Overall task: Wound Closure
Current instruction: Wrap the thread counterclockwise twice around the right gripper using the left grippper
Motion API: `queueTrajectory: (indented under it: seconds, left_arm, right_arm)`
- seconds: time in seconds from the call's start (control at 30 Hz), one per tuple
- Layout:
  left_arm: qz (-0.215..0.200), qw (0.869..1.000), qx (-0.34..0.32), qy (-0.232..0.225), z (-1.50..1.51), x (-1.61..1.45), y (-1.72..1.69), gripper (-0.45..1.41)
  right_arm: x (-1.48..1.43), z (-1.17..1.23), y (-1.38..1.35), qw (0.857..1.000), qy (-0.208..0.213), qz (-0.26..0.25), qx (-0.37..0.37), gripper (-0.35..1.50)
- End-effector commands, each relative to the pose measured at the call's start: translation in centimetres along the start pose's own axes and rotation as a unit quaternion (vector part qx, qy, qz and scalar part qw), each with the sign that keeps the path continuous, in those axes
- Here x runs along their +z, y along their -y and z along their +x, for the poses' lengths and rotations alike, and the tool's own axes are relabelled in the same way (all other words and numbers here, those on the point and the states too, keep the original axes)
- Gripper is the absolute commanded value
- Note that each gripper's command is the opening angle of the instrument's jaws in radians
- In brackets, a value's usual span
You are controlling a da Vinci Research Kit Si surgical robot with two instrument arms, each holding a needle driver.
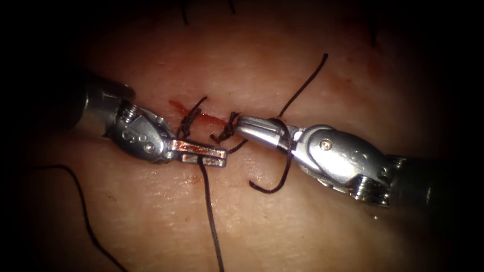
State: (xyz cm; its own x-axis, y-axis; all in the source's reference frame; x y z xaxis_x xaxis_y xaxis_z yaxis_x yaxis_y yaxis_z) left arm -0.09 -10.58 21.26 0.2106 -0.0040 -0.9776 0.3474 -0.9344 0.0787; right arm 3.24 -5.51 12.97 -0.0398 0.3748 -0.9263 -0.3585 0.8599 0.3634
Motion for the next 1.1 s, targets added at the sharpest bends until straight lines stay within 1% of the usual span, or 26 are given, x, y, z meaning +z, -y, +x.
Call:
queueTrajectory:
  seconds: [0.03, 0.07, 0.1, 0.13, 0.17, 0.2, 0.23, 0.3, 0.37, 0.43, 0.53, 0.57, 0.6, 0.77, 0.83, 0.9, 0.93, 0.97, 1.0, 1.03, 1.1]
  left_arm:
    - [-0.002, 1.000, -0.001, 0.004, -0.05, 0.10, -0.10, -0.45]
    - [-0.003, 1.000, -0.004, 0.006, -0.02, 0.18, -0.15, -0.45]
    - [-0.005, 1.000, -0.004, 0.008, 0.02, 0.24, -0.19, -0.45]
    - [-0.006, 1.000, -0.004, 0.008, 0.06, 0.29, -0.22, -0.45]
    - [-0.006, 1.000, -0.004, 0.008, 0.06, 0.29, -0.22, -0.45]
    - [-0.007, 1.000, -0.004, 0.008, 0.10, 0.34, -0.24, -0.45]
    - [-0.008, 1.000, -0.005, 0.009, 0.23, 0.53, -0.31, -0.45]
    - [-0.013, 1.000, -0.007, 0.013, 0.32, 0.65, -0.33, -0.45]
    - [-0.016, 1.000, -0.009, 0.016, 0.41, 0.74, -0.33, -0.45]
    - [-0.017, 1.000, -0.010, 0.016, 0.46, 0.78, -0.32, -0.45]
    - [-0.018, 1.000, -0.019, 0.011, 0.63, 0.86, -0.23, -0.45]
    - [-0.014, 1.000, -0.016, 0.012, 0.70, 0.86, -0.18, -0.45]
    - [-0.014, 1.000, -0.016, 0.012, 0.70, 0.86, -0.18, -0.45]
    - [-0.007, 0.999, -0.020, 0.025, 0.88, 0.83, -0.02, -0.45]
    - [-0.006, 1.000, -0.016, 0.026, 0.94, 0.82, 0.07, -0.45]
    - [-0.009, 0.999, -0.017, 0.027, 0.98, 0.79, 0.15, -0.45]
    - [-0.009, 0.999, -0.017, 0.027, 0.98, 0.79, 0.15, -0.45]
    - [-0.011, 0.999, -0.014, 0.029, 1.00, 0.75, 0.24, -0.45]
    - [-0.011, 0.999, -0.014, 0.029, 1.00, 0.75, 0.24, -0.45]
    - [-0.012, 0.999, -0.014, 0.034, 1.00, 0.70, 0.31, -0.45]
    - [-0.011, 0.999, -0.017, 0.037, 1.01, 0.65, 0.36, -0.45]
  right_arm:
    - [0.13, -0.08, 0.02, 1.000, 0.004, -0.011, -0.001, -0.16]
    - [0.17, -0.11, 0.02, 1.000, 0.007, -0.023, -0.003, 0.29]
    - [0.20, -0.13, 0.02, 0.999, 0.010, -0.032, -0.005, 0.54]
    - [0.21, -0.15, 0.02, 0.999, 0.012, -0.039, -0.006, 0.68]
    - [0.21, -0.15, 0.02, 0.999, 0.012, -0.039, -0.006, 0.68]
    - [0.24, -0.17, 0.02, 0.999, 0.015, -0.049, -0.008, 0.83]
    - [0.27, -0.23, 0.01, 0.998, 0.020, -0.067, -0.012, 1.00]
    - [0.27, -0.25, -0.01, 0.996, 0.034, -0.077, -0.016, 1.15]
    - [0.26, -0.27, -0.02, 0.995, 0.050, -0.085, -0.019, 1.23]
    - [0.26, -0.28, -0.02, 0.994, 0.058, -0.089, -0.020, 1.23]
    - [0.27, -0.33, 0.03, 0.994, 0.073, -0.079, -0.022, 1.21]
    - [0.31, -0.37, 0.07, 0.994, 0.084, -0.065, -0.027, 1.20]
    - [0.31, -0.37, 0.07, 0.994, 0.084, -0.065, -0.027, 1.20]
    - [0.47, -0.58, 0.26, 0.992, 0.121, -0.016, -0.036, 1.15]
    - [0.55, -0.67, 0.35, 0.990, 0.133, 0.015, -0.038, 1.15]
    - [0.59, -0.70, 0.41, 0.989, 0.137, 0.035, -0.039, 1.15]
    - [0.59, -0.70, 0.41, 0.989, 0.137, 0.035, -0.039, 1.15]
    - [0.60, -0.70, 0.47, 0.988, 0.142, 0.052, -0.041, 1.15]
    - [0.60, -0.70, 0.47, 0.988, 0.142, 0.052, -0.041, 1.15]
    - [0.60, -0.70, 0.51, 0.985, 0.149, 0.070, -0.042, 1.13]
    - [0.59, -0.70, 0.52, 0.985, 0.151, 0.077, -0.042, 1.11]
